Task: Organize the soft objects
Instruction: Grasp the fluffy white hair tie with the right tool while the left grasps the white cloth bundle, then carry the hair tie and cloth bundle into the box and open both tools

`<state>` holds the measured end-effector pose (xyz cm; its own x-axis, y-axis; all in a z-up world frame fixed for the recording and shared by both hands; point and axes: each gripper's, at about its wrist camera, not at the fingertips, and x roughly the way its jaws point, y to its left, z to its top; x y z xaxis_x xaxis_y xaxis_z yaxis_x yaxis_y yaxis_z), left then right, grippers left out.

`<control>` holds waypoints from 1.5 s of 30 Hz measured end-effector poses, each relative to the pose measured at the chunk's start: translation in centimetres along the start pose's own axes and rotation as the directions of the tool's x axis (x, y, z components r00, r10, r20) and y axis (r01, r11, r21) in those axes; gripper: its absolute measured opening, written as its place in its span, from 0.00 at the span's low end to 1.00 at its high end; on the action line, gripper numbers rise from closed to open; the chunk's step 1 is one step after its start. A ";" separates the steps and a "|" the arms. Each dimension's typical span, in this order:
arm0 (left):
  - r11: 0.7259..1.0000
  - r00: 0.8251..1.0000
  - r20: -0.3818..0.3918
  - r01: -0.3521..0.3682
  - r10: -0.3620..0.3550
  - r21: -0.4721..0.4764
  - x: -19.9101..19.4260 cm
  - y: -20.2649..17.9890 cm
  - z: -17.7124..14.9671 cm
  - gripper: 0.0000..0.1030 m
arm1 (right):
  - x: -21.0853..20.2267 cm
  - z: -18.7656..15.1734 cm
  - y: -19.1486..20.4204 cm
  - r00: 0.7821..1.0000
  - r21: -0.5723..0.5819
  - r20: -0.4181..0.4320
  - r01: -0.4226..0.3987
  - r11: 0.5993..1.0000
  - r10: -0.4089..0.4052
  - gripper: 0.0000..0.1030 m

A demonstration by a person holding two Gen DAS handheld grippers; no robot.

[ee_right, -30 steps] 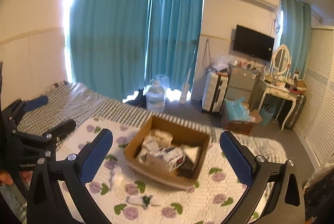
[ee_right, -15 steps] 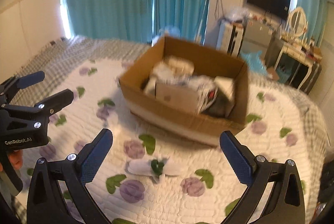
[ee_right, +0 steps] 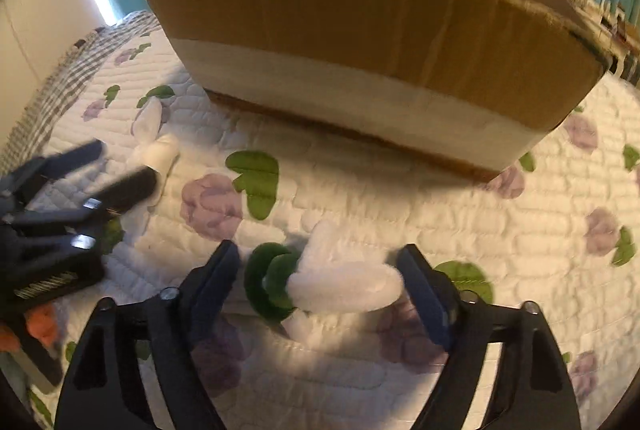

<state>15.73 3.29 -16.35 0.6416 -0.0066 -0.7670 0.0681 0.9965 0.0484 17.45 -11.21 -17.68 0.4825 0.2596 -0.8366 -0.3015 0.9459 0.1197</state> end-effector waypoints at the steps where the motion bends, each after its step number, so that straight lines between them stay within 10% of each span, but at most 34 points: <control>1: 1.000 1.000 -0.005 0.002 -0.002 0.011 0.2 -0.4 -0.1 0.62 | 0.0 -0.1 0.0 1.000 -0.004 0.004 0.001 1.000 -0.001 0.73; 6: 0.998 0.998 -0.030 0.047 -0.046 0.035 0.9 -1.3 -0.5 0.28 | -0.8 -0.3 0.2 1.000 -0.020 0.026 0.006 1.000 -0.005 0.61; 25: 0.995 0.993 0.096 0.058 -0.066 0.085 -8.4 -3.3 1.0 0.24 | -11.8 0.0 0.1 0.976 -0.045 0.215 0.057 0.997 -0.046 0.45; 45: 0.988 0.883 0.448 0.089 -0.137 0.126 -20.5 -6.3 12.2 0.24 | -29.7 8.3 -1.3 0.820 -0.048 0.564 0.145 0.988 -0.093 0.45</control>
<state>11.47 -3.84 6.87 0.9000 -0.1798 -0.3971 0.2210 0.9734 0.0601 10.33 -18.56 11.45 0.8878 0.2350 -0.3957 -0.2676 0.9631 -0.0286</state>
